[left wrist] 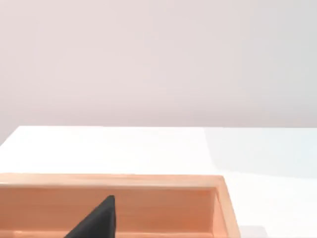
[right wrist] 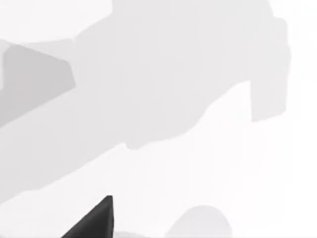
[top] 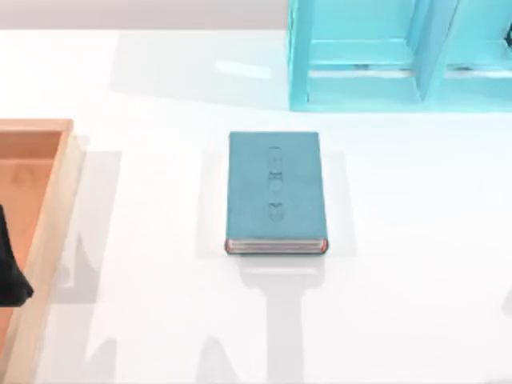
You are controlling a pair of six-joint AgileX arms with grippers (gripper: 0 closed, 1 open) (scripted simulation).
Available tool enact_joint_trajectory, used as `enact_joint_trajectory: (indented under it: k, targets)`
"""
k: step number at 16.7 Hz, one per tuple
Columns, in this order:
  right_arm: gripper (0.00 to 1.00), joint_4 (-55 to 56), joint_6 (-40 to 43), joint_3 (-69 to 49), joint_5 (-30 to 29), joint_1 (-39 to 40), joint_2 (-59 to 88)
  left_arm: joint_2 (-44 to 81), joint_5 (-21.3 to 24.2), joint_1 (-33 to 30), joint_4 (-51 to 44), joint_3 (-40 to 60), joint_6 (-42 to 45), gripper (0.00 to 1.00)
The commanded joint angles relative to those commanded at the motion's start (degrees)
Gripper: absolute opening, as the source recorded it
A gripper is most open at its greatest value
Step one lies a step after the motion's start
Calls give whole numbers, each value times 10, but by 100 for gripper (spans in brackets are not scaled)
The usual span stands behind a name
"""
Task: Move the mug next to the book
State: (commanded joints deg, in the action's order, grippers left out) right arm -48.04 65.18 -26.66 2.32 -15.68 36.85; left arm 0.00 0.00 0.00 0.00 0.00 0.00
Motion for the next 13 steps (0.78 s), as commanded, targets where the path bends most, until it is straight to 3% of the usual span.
enact_joint_trajectory:
  k: [6,13]
  targets:
    - [100,-181,341,-125,-4,-114,183,0,0,0,0,0,0,100]
    - [100,-260,607,-239,-18,-231,302,0,0,0,0,0,0,100]
